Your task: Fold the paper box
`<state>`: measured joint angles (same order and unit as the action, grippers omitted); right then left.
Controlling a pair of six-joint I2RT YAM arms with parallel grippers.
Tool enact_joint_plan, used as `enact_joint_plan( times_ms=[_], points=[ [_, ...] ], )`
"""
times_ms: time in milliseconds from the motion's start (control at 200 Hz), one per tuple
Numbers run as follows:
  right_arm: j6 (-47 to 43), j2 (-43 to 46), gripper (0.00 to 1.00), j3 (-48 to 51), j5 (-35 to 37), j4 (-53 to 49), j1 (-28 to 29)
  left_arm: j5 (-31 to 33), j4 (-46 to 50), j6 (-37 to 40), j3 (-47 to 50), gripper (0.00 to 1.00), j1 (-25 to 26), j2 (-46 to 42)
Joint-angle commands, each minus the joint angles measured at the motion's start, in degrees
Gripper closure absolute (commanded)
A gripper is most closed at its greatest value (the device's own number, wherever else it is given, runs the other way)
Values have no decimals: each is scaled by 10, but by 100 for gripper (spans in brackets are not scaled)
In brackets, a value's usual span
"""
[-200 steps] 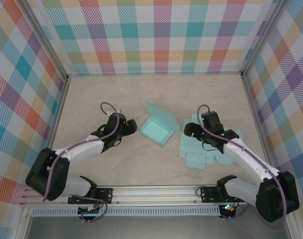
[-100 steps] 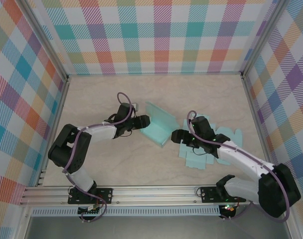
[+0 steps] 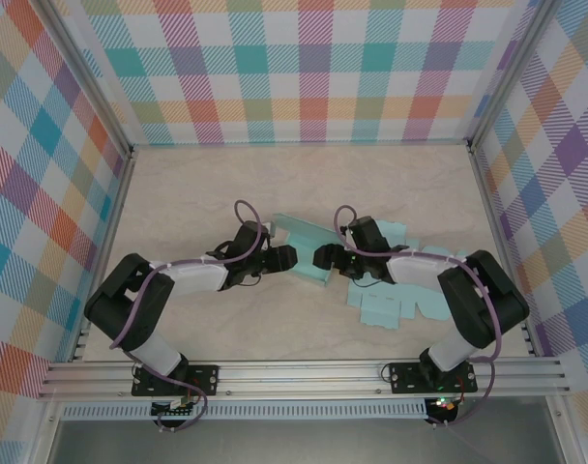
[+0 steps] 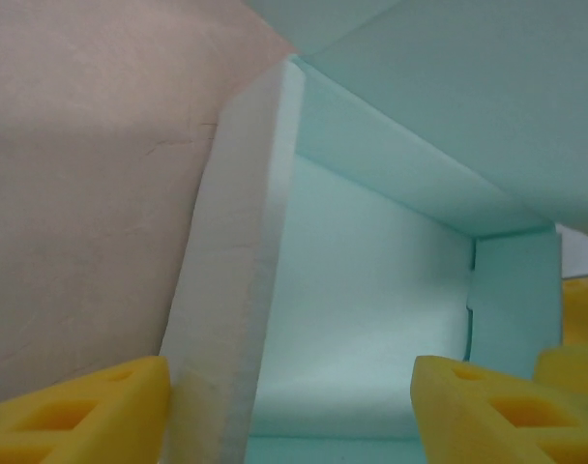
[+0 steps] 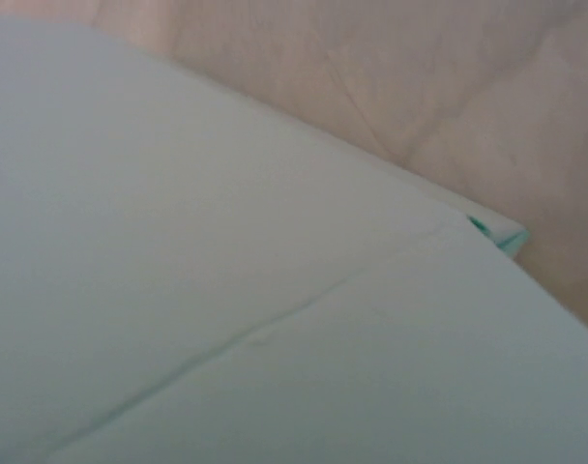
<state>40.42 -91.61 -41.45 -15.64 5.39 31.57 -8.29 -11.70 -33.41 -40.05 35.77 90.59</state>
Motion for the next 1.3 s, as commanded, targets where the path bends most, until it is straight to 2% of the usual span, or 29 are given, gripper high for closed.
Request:
enact_joint_plan(
  times_ms=[0, 160, 345, 475, 645, 724, 764, 789, 849, 959, 1014, 1164, 1294],
  points=[
    [-24, -25, 24, -53, -30, 32, 4, 27, -14, -31, 16, 34, 28, -36],
    [-41, -54, 23, -99, -29, -9, 2, 97, 1, -70, 55, 34, 57, -88],
    [-57, -53, 18, -95, -22, -46, -15, 175, 42, -95, 107, 34, 64, -185],
    [-91, -15, 15, -87, 5, -84, -19, 231, 128, -56, 100, 29, 64, -262],
    [-154, 71, 13, -73, 69, -129, -19, 312, 220, 59, 75, 26, 51, -358],
    [-189, 106, 11, -70, 104, -141, -18, 292, 221, 109, 65, 22, 19, -382],
    [-207, 118, 8, -70, 121, -142, -20, 266, 210, 133, 63, 11, -4, -385],
    [-220, 124, 8, -71, 126, -142, -20, 251, 201, 147, 62, 9, -17, -383],
    [-250, 127, 3, -82, 133, -148, -21, 214, 180, 176, 55, 8, -43, -369],
    [-304, 107, 3, -116, 129, -162, -24, 178, 148, 225, 34, 7, -71, -315],
    [-326, 93, 5, -132, 121, -161, -27, 155, 133, 255, 23, 5, -81, -282],
    [-374, 55, 9, -166, 63, -157, -33, 69, 81, 320, 10, 13, -97, -227],
    [-399, 29, 12, -183, 31, -153, -33, 57, 70, 346, -1, 13, -105, -201]
  ],
)
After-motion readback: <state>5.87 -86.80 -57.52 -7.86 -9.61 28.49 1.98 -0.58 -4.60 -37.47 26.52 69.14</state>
